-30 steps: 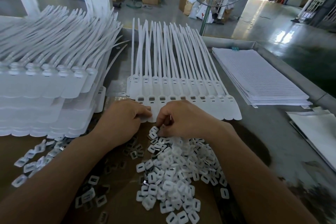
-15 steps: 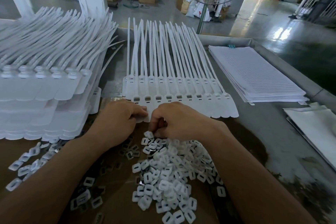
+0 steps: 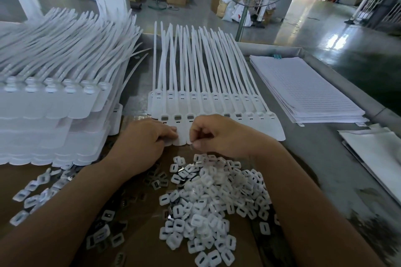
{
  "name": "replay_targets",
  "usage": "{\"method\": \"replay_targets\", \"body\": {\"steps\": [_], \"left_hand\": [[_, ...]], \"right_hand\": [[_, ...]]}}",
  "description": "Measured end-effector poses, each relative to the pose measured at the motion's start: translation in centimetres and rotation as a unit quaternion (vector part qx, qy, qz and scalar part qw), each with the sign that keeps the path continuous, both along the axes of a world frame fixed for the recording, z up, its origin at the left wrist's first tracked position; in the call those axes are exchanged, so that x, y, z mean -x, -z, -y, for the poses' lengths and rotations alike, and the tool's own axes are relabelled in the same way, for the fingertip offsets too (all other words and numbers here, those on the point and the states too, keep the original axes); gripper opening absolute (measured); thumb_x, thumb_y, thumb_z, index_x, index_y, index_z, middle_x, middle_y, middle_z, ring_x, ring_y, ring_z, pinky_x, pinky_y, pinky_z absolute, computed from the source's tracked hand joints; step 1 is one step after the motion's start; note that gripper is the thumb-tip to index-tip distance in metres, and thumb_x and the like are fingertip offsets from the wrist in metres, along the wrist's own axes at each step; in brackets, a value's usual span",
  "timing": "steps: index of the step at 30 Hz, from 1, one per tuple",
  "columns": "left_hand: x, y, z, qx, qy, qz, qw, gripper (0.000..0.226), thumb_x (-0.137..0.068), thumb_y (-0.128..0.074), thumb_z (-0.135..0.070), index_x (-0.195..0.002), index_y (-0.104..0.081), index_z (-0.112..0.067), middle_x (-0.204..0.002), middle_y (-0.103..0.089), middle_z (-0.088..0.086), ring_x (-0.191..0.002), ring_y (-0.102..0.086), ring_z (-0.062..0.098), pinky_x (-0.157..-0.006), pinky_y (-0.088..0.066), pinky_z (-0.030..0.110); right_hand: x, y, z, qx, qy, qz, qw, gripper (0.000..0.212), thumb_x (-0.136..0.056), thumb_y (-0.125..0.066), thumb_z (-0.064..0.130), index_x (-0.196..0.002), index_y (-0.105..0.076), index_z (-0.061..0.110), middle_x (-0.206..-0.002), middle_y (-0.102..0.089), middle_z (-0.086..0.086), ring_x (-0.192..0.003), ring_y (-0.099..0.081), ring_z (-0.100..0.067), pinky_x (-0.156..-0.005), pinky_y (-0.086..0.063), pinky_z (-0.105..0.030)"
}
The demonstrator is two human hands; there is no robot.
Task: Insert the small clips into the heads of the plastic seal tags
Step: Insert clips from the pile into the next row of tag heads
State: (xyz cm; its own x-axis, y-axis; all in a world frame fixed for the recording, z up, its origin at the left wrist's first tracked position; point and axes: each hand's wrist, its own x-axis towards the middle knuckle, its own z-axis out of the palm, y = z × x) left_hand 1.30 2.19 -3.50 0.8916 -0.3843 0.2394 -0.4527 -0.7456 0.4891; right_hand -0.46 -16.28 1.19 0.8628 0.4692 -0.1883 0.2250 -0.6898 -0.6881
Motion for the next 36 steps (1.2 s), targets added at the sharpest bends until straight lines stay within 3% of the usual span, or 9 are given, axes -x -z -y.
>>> {"method": "replay_targets", "body": {"steps": [8, 12, 16, 19, 24, 27, 32, 36], "left_hand": [[0.0, -0.1, 0.0, -0.004, 0.001, -0.008, 1.0, 0.034, -0.087, -0.049, -0.004, -0.112, -0.065, -0.022, -0.121, -0.059, -0.013, -0.104, -0.036, -0.007, -0.094, -0.019, 0.012], [-0.1, -0.1, 0.0, -0.01, 0.003, -0.009, 1.0, 0.035, -0.087, -0.049, -0.004, -0.112, -0.065, -0.022, -0.121, -0.059, -0.013, -0.115, -0.043, 0.001, -0.095, -0.019, 0.013], [-0.1, 0.0, 0.1, -0.003, 0.002, -0.005, 1.0, 0.034, -0.087, -0.05, -0.004, -0.111, -0.066, -0.022, -0.12, -0.06, -0.014, -0.104, -0.037, -0.007, -0.094, -0.018, 0.011], [-0.1, 0.0, 0.1, 0.002, 0.003, -0.005, 1.0, 0.034, -0.087, -0.05, -0.003, -0.111, -0.066, -0.021, -0.12, -0.06, -0.012, -0.104, -0.037, -0.007, -0.095, -0.018, 0.011], [0.0, 0.0, 0.1, 0.001, 0.0, -0.004, 1.0, 0.035, -0.087, -0.05, -0.002, -0.111, -0.065, -0.021, -0.12, -0.06, -0.013, -0.107, -0.039, -0.005, -0.094, -0.018, 0.01], [0.1, 0.0, 0.0, 0.004, 0.003, -0.005, 1.0, 0.033, -0.087, -0.051, -0.003, -0.111, -0.066, -0.02, -0.12, -0.06, -0.012, -0.112, -0.044, 0.001, -0.095, -0.019, 0.012], [0.2, 0.0, 0.1, 0.002, 0.0, -0.012, 1.0, 0.034, -0.087, -0.05, -0.003, -0.112, -0.065, -0.021, -0.121, -0.059, -0.012, -0.115, -0.044, 0.002, -0.095, -0.019, 0.012], [0.1, 0.1, 0.0, 0.006, 0.002, -0.016, 1.0, 0.033, -0.088, -0.05, -0.005, -0.112, -0.065, -0.022, -0.122, -0.059, -0.013, -0.106, -0.038, -0.007, -0.094, -0.019, 0.01]], "right_hand": [[-0.6, 0.1, 0.8, -0.023, 0.027, 0.01, 0.999, 0.026, -0.078, -0.068, 0.004, -0.077, -0.064, 0.03, -0.075, -0.062, 0.01, -0.067, -0.055, 0.004, -0.07, -0.048, -0.014], [-0.7, 0.4, 0.9, -0.02, 0.037, 0.022, 0.999, 0.016, -0.078, -0.071, 0.011, -0.075, -0.067, 0.026, -0.069, -0.064, 0.014, -0.064, -0.057, 0.006, -0.067, -0.048, -0.011], [-1.1, 0.3, 1.9, -0.03, 0.11, 0.049, 0.992, 0.014, -0.075, -0.074, 0.017, -0.068, -0.066, 0.026, -0.059, -0.064, 0.019, -0.057, -0.058, 0.009, -0.058, -0.043, -0.008], [-1.6, 0.1, 3.5, 0.001, 0.187, 0.12, 0.975, 0.015, -0.078, -0.071, 0.027, -0.067, -0.061, 0.026, -0.061, -0.064, 0.01, -0.054, -0.057, 0.006, -0.054, -0.042, -0.011], [-2.2, 0.4, 7.1, -0.058, 0.347, 0.209, 0.912, 0.006, -0.084, -0.065, 0.014, -0.082, -0.067, 0.018, -0.068, -0.06, 0.014, -0.059, -0.054, 0.003, -0.063, -0.043, -0.015], [-2.6, 1.3, 8.4, -0.066, 0.4, 0.193, 0.894, 0.012, -0.087, -0.06, 0.009, -0.093, -0.069, 0.012, -0.073, -0.06, 0.01, -0.065, -0.053, -0.002, -0.072, -0.044, -0.024], [-3.2, 2.5, 8.5, -0.02, 0.397, 0.154, 0.904, 0.019, -0.09, -0.053, 0.012, -0.079, -0.063, 0.024, -0.072, -0.055, 0.02, -0.068, -0.049, 0.001, -0.058, -0.034, -0.017], [-3.6, 2.9, 8.7, 0.011, 0.395, 0.133, 0.909, 0.023, -0.09, -0.052, 0.012, -0.077, -0.064, 0.025, -0.072, -0.054, 0.021, -0.069, -0.047, 0.002, -0.056, -0.033, -0.017]]}}
